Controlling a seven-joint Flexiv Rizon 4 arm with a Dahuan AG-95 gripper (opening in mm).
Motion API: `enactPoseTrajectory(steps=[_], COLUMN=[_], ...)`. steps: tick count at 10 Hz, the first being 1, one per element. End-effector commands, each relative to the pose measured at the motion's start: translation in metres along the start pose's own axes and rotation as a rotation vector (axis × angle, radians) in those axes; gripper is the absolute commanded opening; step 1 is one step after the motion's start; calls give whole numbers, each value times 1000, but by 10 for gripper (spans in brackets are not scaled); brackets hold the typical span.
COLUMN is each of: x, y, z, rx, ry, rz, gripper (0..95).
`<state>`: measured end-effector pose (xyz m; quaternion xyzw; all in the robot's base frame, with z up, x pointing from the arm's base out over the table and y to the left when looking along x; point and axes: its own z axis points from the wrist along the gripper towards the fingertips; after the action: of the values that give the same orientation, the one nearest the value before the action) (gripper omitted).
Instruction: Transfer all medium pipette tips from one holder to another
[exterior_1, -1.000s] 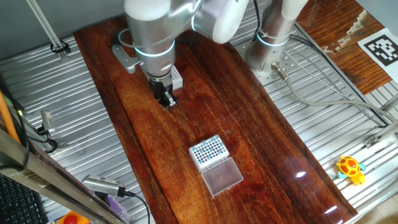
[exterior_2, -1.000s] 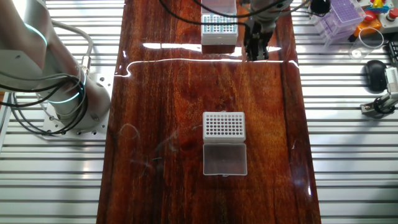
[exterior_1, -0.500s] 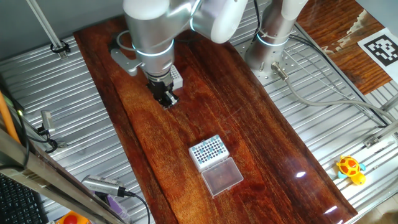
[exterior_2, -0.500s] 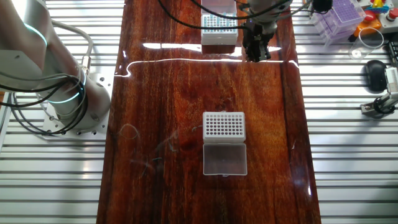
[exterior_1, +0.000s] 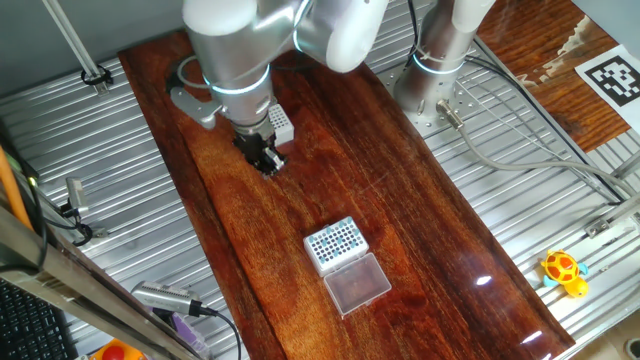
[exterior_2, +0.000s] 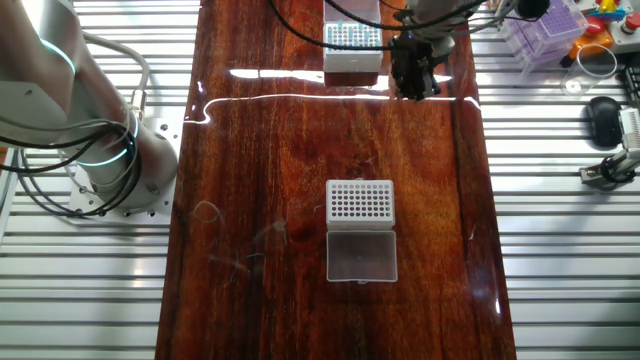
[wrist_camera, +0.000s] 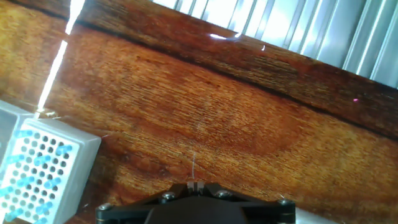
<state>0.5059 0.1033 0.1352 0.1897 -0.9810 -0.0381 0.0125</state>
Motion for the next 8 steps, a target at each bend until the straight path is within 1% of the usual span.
enactPoseTrajectory(steps=[1,2,3,4,5,6,8], x=[-32,-38,-41,-41,-40,-37,-31], y=[44,62,79,97,106,120,129], z=[10,13,17,23,26,34,41], rx=[-13,-13,-12,-11,-12,-13,-14], ry=[14,13,12,10,8,6,3], rz=[60,75,96,116,126,141,146], gripper=[0,0,0,0,0,190,190])
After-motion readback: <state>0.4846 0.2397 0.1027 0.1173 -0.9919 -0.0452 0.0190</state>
